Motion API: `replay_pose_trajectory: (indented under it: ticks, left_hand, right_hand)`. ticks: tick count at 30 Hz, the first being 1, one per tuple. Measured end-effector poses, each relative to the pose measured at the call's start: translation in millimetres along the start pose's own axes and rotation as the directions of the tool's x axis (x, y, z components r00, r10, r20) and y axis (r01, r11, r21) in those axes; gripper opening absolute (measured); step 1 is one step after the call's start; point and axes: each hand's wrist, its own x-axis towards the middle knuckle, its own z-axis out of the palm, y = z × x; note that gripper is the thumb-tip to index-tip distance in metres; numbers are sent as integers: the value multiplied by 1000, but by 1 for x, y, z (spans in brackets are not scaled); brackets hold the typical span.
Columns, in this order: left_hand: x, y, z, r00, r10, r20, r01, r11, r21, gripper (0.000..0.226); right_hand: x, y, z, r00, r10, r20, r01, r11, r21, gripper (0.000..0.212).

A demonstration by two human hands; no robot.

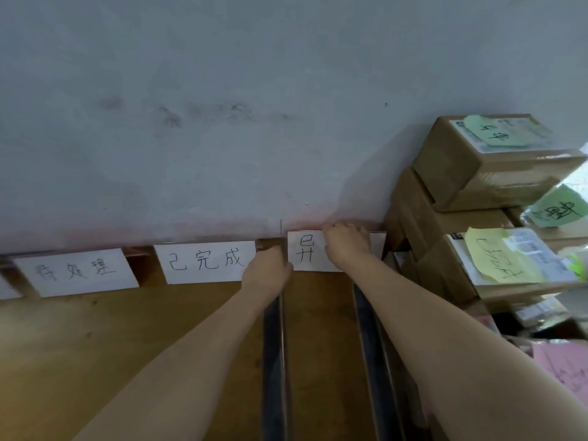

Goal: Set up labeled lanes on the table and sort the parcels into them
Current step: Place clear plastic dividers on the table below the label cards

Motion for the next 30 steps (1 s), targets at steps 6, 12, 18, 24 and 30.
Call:
replay_pose_trajectory:
  ticks: [6,12,18,24,30]
  left_hand:
    - [-4,-6,-6,1000,-27,14,27,999,28,14]
    - [-14,-17,-7,1000,-28,14,28,999,21,18]
    - [-17,-28,-12,998,-54,18,54,998,14,21]
    - [-16,-28,-12,999,-37,28,37,999,19,19]
    - [-17,-24,-16,998,-58,20,57,997,54,19]
  right_hand:
    - [0,-13,0,1000,-4,-13,5,999,43,44]
    - [-2,-22,3,997,-46,-61,48,998,43,43]
    - [-4,-31,8,994,-79,-82,83,996,40,47]
    - [-5,-28,10,992,-96,-83,97,995,7,49]
    - [-13,-19,7,990,-116,-80,119,993,26,44]
